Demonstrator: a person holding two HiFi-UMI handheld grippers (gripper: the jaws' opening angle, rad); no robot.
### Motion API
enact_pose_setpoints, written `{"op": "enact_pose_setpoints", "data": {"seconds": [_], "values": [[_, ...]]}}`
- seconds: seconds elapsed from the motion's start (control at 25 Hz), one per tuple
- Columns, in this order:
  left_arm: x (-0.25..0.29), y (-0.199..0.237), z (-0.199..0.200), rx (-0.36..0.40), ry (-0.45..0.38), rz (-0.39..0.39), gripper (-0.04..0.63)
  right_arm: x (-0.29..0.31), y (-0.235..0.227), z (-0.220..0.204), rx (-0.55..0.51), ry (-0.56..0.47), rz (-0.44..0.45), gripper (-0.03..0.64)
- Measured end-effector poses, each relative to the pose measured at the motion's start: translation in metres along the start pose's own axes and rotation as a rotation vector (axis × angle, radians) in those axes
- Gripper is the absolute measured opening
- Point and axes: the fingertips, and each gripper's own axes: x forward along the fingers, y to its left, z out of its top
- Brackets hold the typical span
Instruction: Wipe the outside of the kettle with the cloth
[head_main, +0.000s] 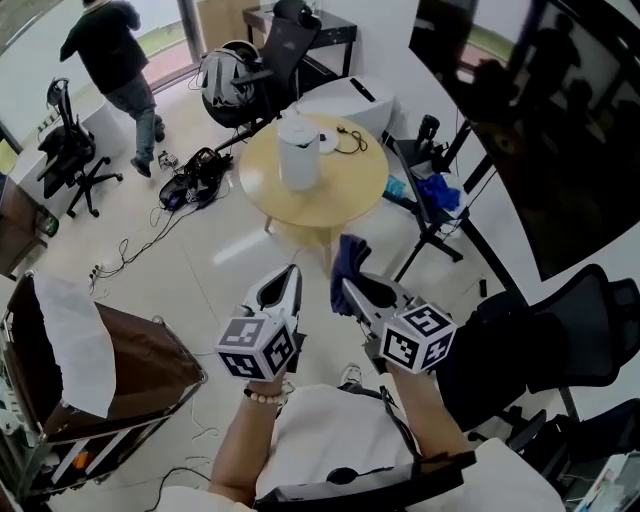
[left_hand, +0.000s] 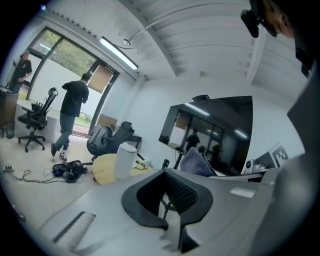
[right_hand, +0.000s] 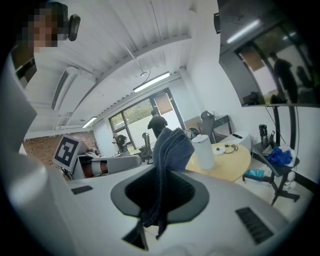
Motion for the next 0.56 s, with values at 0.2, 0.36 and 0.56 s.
{"op": "enact_pose_setpoints", "data": {"seconds": [0.2, 0.36, 0.56], "values": [[-0.0003, 0.0027, 0.0020, -0.009, -0.002, 0.006, 0.000, 0.0026, 0.0008, 0.0004, 0.003, 0.007, 0.001, 0.071], [-0.0018, 0.0056, 0.0025, -0.015, -0.009, 0.015, 0.000, 0.0038, 0.0013, -0.0003, -0.001, 0.008, 0.003, 0.071], [-0.0036, 0.0037, 0.0049, -0.010, -0.013, 0.015, 0.000, 0.0025, 0.0036, 0.0006, -0.003, 0.006, 0.008, 0.071]]}}
